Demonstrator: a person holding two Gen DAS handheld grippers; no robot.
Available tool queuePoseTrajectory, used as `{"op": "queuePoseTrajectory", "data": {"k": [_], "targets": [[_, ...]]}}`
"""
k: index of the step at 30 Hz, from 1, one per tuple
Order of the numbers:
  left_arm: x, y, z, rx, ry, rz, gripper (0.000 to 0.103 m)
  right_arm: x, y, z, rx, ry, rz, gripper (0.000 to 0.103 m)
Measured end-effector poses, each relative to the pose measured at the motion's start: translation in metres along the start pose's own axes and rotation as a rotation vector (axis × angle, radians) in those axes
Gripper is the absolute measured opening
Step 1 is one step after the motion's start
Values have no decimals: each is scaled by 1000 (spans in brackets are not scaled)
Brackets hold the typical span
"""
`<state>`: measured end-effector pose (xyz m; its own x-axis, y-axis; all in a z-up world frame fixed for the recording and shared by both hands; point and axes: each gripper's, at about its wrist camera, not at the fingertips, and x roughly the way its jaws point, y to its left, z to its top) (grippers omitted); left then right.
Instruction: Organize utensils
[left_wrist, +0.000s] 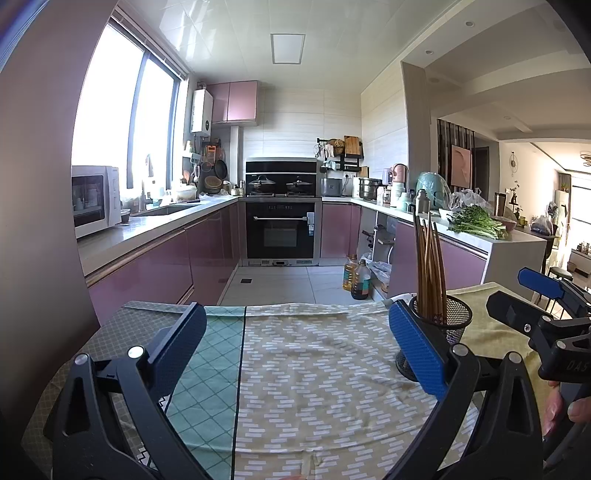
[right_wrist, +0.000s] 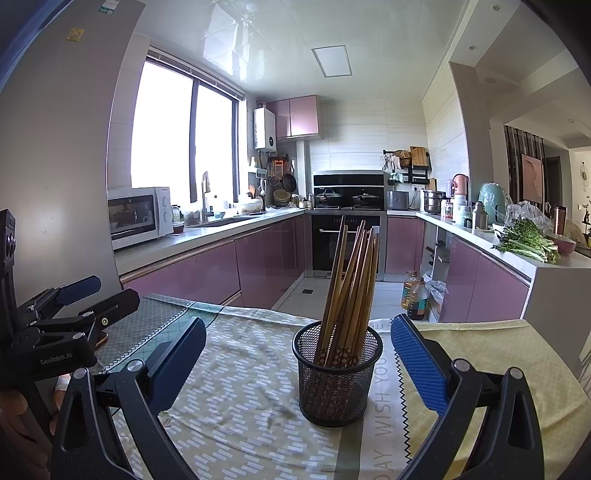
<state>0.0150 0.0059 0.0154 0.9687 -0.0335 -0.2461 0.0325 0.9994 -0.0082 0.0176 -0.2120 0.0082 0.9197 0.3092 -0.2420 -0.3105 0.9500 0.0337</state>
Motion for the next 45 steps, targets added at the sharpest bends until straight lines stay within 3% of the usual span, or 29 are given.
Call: {"op": "queuePoseTrajectory", "data": {"k": [45], "targets": [[2,-2,-1,1,2,-1,97,1,4,0,5,-3,-9,97]]}}
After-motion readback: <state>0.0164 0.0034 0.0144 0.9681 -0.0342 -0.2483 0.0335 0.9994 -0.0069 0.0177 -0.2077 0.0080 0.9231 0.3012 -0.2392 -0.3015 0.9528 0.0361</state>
